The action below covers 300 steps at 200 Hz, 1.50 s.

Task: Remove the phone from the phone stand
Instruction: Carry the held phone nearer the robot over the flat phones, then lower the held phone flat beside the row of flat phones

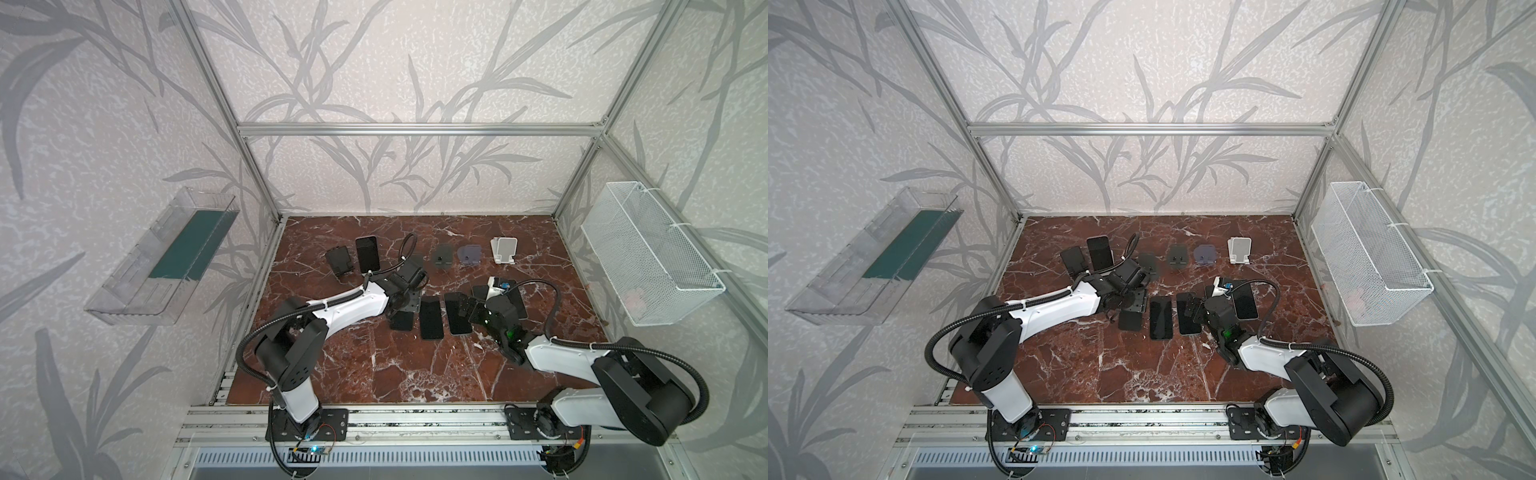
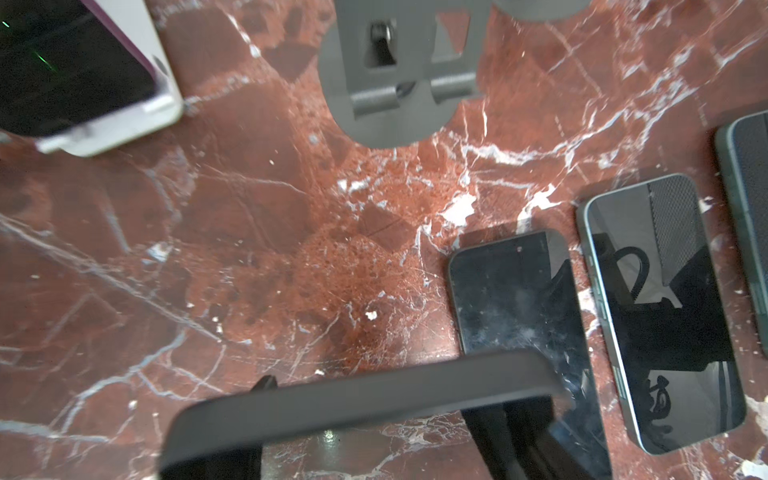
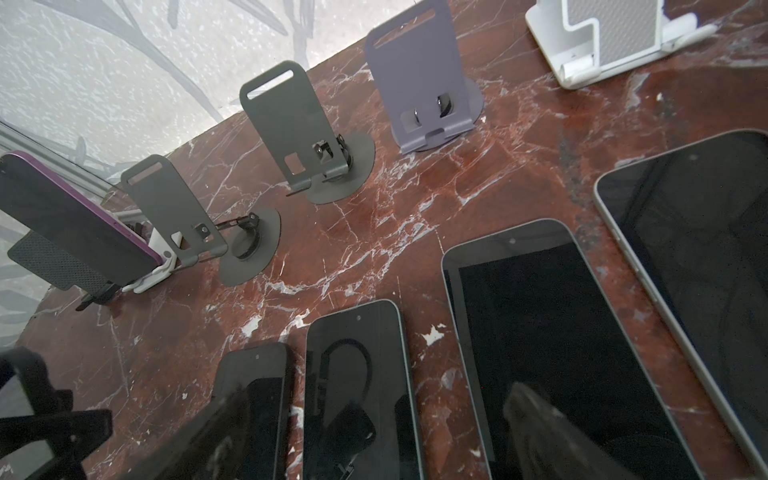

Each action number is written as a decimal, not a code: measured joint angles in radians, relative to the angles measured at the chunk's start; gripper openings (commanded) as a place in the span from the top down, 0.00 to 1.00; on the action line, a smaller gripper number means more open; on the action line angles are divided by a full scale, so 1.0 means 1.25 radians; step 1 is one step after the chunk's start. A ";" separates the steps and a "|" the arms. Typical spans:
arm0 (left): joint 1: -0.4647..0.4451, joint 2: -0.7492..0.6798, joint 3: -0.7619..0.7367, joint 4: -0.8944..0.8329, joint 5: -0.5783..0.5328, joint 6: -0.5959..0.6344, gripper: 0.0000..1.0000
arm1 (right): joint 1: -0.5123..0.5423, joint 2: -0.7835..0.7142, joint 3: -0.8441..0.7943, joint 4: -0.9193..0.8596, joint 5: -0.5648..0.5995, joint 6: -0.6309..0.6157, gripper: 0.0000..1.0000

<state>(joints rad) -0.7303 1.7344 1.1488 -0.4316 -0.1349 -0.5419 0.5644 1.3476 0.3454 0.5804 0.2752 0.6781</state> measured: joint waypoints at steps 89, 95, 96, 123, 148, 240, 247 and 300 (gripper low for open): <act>0.000 0.020 -0.033 0.056 0.007 -0.043 0.38 | 0.000 -0.001 0.000 -0.009 0.010 0.000 0.04; 0.000 0.020 -0.037 0.063 0.008 -0.045 0.38 | 0.000 -0.001 0.000 -0.009 0.010 0.000 0.04; 0.000 0.020 -0.037 0.063 0.008 -0.045 0.38 | 0.000 -0.001 0.000 -0.009 0.010 0.001 0.04; 0.001 0.020 -0.048 0.081 0.007 -0.051 0.37 | 0.000 -0.002 0.000 -0.009 0.010 0.001 0.04; 0.001 0.020 -0.060 0.099 0.008 -0.057 0.35 | 0.000 -0.002 0.000 -0.009 0.010 0.001 0.04; 0.001 0.044 -0.084 0.118 0.006 -0.064 0.31 | 0.000 0.000 0.000 -0.009 0.009 0.002 0.04; 0.001 0.046 -0.084 0.114 0.004 -0.064 0.31 | 0.000 0.000 0.000 -0.009 0.009 0.002 0.04; 0.001 0.065 -0.077 0.089 -0.015 -0.069 0.29 | 0.000 0.004 0.001 -0.009 0.009 0.001 0.04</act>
<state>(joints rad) -0.7296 1.8160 1.0523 -0.3202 -0.1539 -0.6281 0.5644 1.3525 0.3470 0.5690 0.2863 0.6796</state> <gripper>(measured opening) 0.707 0.964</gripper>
